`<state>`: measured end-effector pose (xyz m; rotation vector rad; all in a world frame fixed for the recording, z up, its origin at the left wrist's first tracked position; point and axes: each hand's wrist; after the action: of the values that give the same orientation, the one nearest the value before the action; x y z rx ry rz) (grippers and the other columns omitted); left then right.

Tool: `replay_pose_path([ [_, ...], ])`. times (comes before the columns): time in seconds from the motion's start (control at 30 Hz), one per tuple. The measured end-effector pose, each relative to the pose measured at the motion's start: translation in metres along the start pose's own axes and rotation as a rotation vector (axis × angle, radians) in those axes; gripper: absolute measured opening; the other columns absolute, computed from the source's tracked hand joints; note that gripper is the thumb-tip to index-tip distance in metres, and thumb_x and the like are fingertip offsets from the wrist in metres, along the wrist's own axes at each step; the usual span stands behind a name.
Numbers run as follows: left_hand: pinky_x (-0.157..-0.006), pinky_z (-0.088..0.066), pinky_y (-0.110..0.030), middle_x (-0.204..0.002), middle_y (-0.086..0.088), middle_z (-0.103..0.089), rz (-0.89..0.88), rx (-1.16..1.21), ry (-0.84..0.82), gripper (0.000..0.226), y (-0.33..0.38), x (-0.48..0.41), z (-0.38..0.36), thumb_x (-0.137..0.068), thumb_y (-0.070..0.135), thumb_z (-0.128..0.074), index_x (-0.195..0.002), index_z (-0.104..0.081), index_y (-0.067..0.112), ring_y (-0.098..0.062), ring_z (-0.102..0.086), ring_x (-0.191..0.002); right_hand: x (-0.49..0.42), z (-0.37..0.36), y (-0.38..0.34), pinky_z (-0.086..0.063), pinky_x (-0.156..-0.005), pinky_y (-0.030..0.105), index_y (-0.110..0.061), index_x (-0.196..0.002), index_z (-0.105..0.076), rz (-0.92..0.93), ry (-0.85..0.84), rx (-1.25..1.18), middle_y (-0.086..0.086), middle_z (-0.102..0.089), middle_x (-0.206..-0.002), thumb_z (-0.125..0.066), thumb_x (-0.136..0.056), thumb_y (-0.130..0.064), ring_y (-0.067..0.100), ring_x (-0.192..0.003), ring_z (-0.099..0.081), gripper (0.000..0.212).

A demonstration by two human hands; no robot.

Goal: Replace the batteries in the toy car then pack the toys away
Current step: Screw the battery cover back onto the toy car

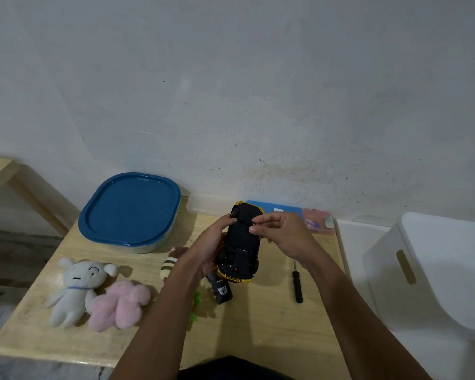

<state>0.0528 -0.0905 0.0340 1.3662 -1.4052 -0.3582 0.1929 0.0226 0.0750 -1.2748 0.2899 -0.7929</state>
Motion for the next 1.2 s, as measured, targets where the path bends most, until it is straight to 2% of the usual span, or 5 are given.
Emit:
replay_pose_path([
  [0.33,-0.087,-0.055,-0.053,-0.126,-0.021,-0.064,0.002,0.025,0.002,0.034,-0.002,-0.001,0.001,-0.093,0.042,-0.050,-0.121,-0.066,0.032,-0.041,-0.060,-0.117,0.007,-0.006,0.009,-0.047,-0.071,0.017,-0.033,-0.096,-0.073,0.120,0.119,0.211,-0.013,-0.070,-0.088,-0.078,-0.080,-0.032,0.005,-0.082,-0.062,0.017],
  [0.47,-0.082,-0.057,-0.050,-0.127,-0.024,-0.062,0.014,0.080,-0.007,0.038,-0.001,0.000,-0.002,-0.094,0.043,-0.050,-0.122,-0.067,0.025,-0.040,-0.065,-0.104,0.007,-0.015,0.020,-0.039,-0.073,0.018,-0.033,-0.095,-0.075,0.200,0.219,0.380,-0.011,-0.052,-0.100,-0.075,-0.080,-0.041,0.002,-0.091,-0.047,0.017],
  [0.7,-0.077,-0.060,-0.045,-0.121,-0.017,-0.067,-0.061,0.127,-0.058,0.030,-0.001,0.006,-0.003,-0.099,0.025,-0.046,-0.125,-0.062,0.024,-0.033,-0.069,-0.099,0.011,-0.027,0.032,-0.043,-0.075,0.017,-0.024,-0.132,-0.047,-0.138,0.198,-0.056,-0.006,-0.049,-0.124,-0.074,-0.080,-0.047,0.009,-0.108,-0.052,0.063],
  [0.9,-0.081,-0.057,-0.048,-0.124,-0.020,-0.065,-0.084,0.066,-0.058,0.032,-0.009,0.001,-0.002,-0.099,0.021,-0.048,-0.127,-0.063,0.025,-0.037,-0.065,-0.108,0.010,-0.027,0.045,-0.046,-0.101,0.044,-0.026,-0.109,-0.070,-0.230,0.021,-0.238,-0.009,-0.073,-0.109,-0.065,-0.086,-0.047,0.009,-0.108,-0.064,0.032],
  [1.2,-0.075,-0.058,-0.042,-0.117,-0.021,-0.069,-0.078,0.077,-0.058,0.033,-0.012,-0.001,-0.005,-0.098,0.018,-0.052,-0.129,-0.061,0.027,-0.033,-0.069,-0.095,0.012,-0.026,0.040,-0.045,-0.071,0.014,-0.022,-0.106,-0.069,-0.152,0.058,-0.246,-0.005,-0.072,-0.104,-0.061,-0.093,-0.032,0.001,-0.092,-0.065,0.018],
])
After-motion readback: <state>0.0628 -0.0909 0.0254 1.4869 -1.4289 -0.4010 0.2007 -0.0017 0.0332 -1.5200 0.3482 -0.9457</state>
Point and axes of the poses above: each hand's wrist, its own x-axis away from the middle knuckle, its own z-axis out of the back of the hand, y = z × x
